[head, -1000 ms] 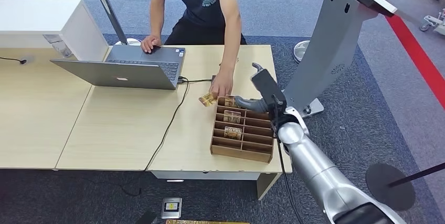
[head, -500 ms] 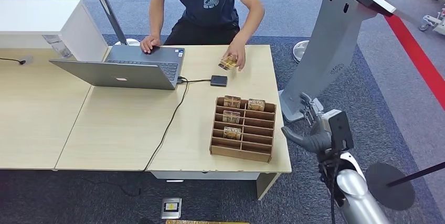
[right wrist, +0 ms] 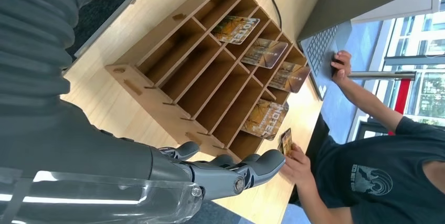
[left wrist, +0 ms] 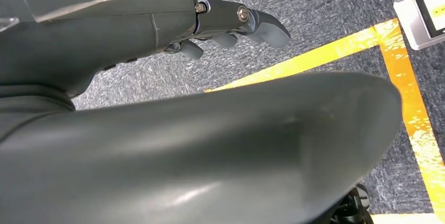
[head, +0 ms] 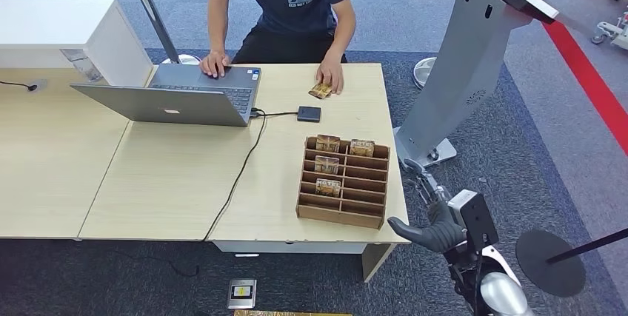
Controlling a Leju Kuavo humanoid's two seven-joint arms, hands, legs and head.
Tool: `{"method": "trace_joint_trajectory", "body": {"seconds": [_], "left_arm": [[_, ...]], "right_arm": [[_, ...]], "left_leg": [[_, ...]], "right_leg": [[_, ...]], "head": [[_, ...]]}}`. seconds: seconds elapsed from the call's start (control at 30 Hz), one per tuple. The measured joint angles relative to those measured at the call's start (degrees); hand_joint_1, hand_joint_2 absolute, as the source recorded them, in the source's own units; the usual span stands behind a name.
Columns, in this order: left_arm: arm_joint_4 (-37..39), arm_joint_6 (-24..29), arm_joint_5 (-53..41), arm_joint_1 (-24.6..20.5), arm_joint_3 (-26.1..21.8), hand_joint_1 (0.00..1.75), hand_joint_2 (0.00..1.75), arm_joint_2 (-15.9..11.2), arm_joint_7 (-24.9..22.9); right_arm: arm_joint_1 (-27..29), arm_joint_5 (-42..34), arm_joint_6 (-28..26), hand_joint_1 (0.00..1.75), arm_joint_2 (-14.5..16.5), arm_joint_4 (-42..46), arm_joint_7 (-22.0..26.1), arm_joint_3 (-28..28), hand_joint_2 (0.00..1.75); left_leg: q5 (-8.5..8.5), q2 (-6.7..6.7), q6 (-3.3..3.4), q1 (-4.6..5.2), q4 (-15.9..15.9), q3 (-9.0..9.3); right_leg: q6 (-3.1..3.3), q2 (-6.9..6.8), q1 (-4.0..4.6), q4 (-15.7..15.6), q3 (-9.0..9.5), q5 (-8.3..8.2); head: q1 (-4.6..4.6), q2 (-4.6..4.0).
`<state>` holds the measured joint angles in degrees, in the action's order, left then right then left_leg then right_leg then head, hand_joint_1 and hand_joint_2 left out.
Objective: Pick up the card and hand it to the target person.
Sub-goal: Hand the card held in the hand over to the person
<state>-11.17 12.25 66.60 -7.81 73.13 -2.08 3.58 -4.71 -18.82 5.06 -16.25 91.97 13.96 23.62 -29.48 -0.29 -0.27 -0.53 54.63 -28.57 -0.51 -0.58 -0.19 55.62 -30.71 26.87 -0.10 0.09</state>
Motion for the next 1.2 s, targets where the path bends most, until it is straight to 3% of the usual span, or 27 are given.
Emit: {"method": "trace_joint_trajectory", "body": {"seconds": [1.2], "left_arm": [[-0.02, 0.27, -0.11, -0.29, -1.37, 0.0, 0.0, 0.07, 0.06]], "right_arm": [[-0.33, 0.61, -2.05, 0.0, -0.79, -0.08, 1.34, 1.46, 1.75]], "left_leg": [[0.0, 0.0, 0.0, 0.0, 0.0, 0.01]], "right_leg": [[0.0, 0.0, 0.0, 0.0, -0.01, 0.0]], "head": [[-0.01, 0.0]]}}
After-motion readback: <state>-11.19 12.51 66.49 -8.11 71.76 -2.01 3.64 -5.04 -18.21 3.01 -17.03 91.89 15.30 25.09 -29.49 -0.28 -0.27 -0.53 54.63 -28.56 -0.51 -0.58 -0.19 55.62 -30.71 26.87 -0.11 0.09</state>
